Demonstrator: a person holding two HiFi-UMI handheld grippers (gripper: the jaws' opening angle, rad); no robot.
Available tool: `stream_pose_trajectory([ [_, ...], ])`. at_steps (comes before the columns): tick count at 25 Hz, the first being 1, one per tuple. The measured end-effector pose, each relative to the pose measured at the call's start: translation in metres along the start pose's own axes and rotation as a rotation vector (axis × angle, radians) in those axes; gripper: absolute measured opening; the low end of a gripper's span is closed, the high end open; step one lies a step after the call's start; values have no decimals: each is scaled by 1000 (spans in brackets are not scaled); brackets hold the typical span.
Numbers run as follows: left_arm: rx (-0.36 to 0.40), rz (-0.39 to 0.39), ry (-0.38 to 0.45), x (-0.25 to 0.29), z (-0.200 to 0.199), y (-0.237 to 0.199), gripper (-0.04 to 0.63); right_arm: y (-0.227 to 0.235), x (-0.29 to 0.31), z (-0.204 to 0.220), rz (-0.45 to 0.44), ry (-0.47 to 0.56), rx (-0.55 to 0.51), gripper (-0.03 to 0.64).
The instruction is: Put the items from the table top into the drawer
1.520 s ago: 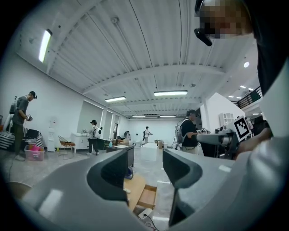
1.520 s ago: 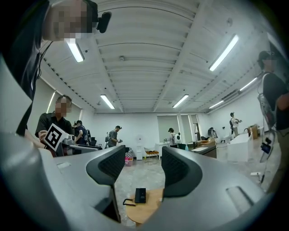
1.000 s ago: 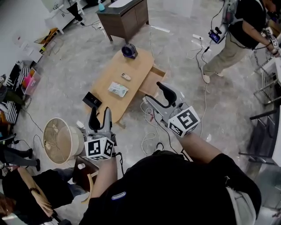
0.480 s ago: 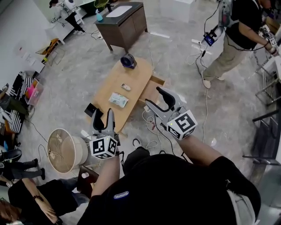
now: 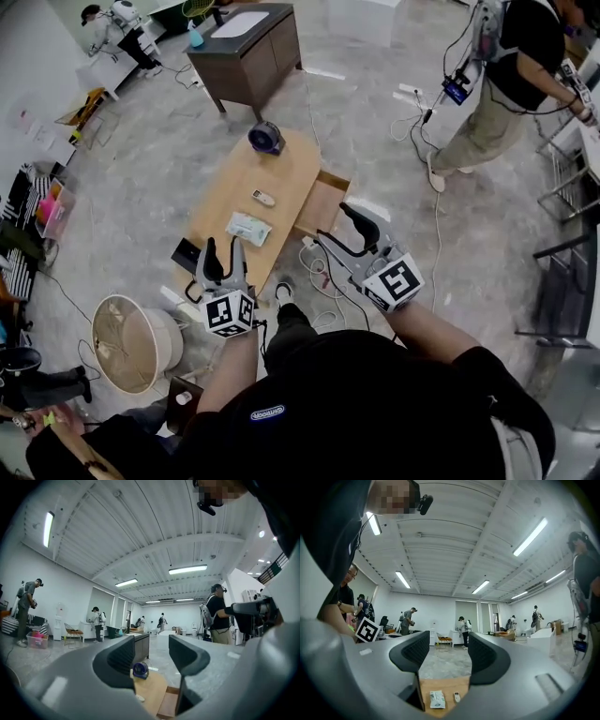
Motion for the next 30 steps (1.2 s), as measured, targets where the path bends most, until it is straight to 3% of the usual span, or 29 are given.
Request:
stream_pose_trajectory([
  [11,-1,-10,-160,87,87,-103,233,2,149,65,-8,-80,34,272],
  [16,-18,-3,-259,125,153,-128,233,-3,197,111,-43,-148,46,272],
  [22,-54,-17,-441,157,238,-143,233,-8,213,137,-34,-170,62,272],
  [30,-175,-42,-675,201,346,-150,243,-10,211,177,-13,-228,82,272],
])
Point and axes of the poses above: the fingertips, and each gripper's own axes: x forward along the fingers, y to its right, z out of its underside, the point moved 9 cm from there along -x, backward along the fingers, and after that the axes turned 8 degrees about -y, right-handed, at the moved point
